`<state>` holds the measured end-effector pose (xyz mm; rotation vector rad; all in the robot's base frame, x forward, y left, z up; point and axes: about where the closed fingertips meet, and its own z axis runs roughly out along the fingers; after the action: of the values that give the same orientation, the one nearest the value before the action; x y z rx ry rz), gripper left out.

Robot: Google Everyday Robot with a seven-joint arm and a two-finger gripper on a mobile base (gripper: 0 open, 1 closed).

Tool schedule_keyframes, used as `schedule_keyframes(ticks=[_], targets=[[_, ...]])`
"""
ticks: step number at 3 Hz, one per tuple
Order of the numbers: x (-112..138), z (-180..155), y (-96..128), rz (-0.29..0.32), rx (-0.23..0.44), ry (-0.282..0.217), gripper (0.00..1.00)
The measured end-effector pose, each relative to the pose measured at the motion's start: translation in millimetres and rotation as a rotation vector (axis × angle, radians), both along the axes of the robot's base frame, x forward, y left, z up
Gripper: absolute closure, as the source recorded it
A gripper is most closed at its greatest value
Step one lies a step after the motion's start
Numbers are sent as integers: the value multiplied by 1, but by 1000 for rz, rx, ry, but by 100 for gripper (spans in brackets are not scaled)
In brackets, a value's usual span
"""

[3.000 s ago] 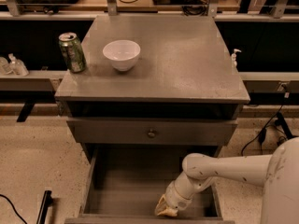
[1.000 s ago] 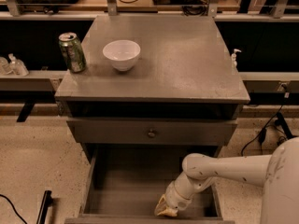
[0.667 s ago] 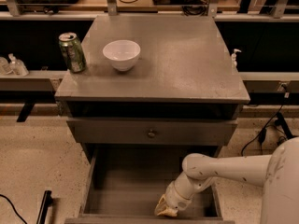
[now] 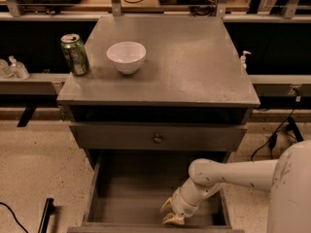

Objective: Open middle drawer

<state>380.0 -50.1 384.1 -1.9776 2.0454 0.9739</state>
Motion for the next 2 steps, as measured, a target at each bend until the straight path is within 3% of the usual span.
schedule_keyframes(ticks=[2], targets=[[1,-1,0,-2,-2,-2,80]])
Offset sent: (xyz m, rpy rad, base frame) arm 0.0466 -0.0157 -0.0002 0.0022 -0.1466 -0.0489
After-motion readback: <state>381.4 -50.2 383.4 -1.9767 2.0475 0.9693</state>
